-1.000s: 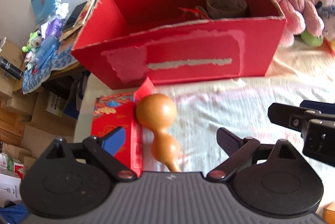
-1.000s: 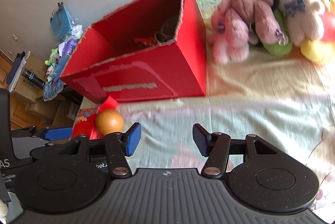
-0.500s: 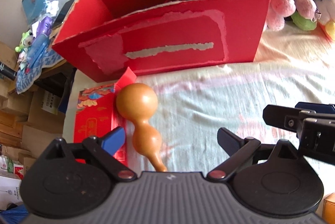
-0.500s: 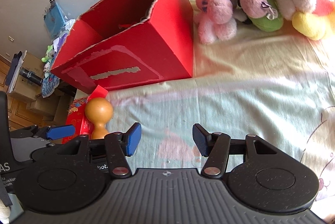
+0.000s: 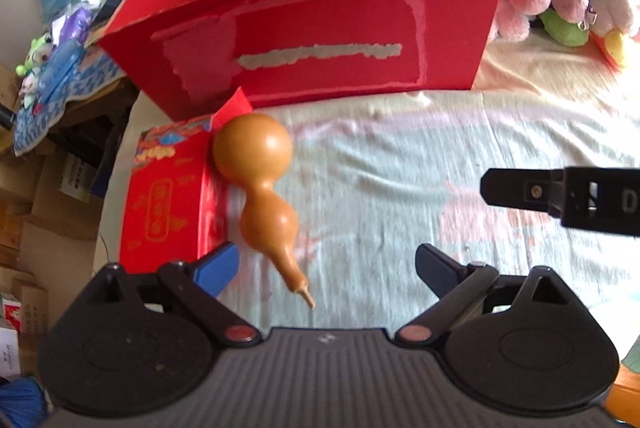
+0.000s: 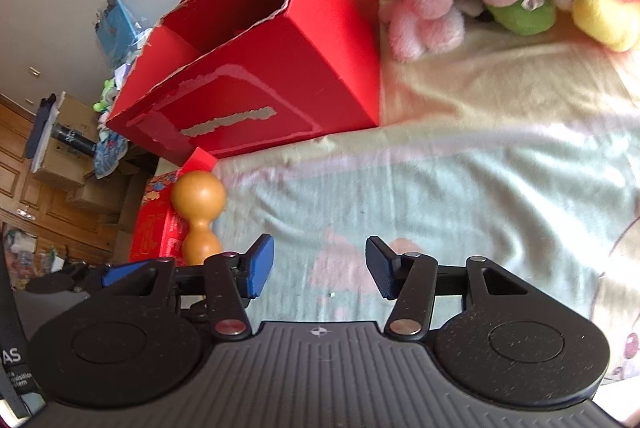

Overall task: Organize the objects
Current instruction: 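Move the right gripper out of the box toward the orange gourd, then grasp the orange bottle gourd at its waist with the right gripper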

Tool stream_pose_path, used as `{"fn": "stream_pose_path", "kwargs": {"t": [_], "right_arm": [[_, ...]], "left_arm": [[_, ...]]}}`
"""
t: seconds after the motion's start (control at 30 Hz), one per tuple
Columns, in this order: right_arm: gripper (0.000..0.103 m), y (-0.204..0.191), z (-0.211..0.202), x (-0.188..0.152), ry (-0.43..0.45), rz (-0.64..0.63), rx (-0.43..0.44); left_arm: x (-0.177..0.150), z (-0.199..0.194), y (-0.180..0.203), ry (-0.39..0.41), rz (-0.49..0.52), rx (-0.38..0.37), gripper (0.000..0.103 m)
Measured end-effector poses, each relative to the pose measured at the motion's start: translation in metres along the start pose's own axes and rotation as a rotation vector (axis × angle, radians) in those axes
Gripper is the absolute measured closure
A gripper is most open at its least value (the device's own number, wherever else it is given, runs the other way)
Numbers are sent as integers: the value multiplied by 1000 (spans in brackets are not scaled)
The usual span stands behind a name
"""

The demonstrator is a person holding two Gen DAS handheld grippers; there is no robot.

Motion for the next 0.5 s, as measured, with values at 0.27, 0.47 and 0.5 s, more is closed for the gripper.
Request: {"fn": "stream_pose_path", "kwargs": {"t": [0.27, 0.47, 0.5], "right_arm": [[59, -26, 25, -1, -49, -17, 73], [59, -45, 45, 8, -64, -4, 135], [59, -47, 48, 8, -68, 4, 146]], "left_arm": [[-7, 2, -22, 30, -41, -74, 8], [-1, 6, -39, 59, -53, -146, 11], [1, 7, -41, 63, -49, -160, 13]]}}
Point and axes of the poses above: each gripper's, at about its wrist camera, not at the fingertips, and z roughly the way its jaws point, y to its right, x to its top, the point moved 10 cm from there along z, roughly the way its jaws point, and after that the axes turned 11 degrees about x, right-handed, at the moved point
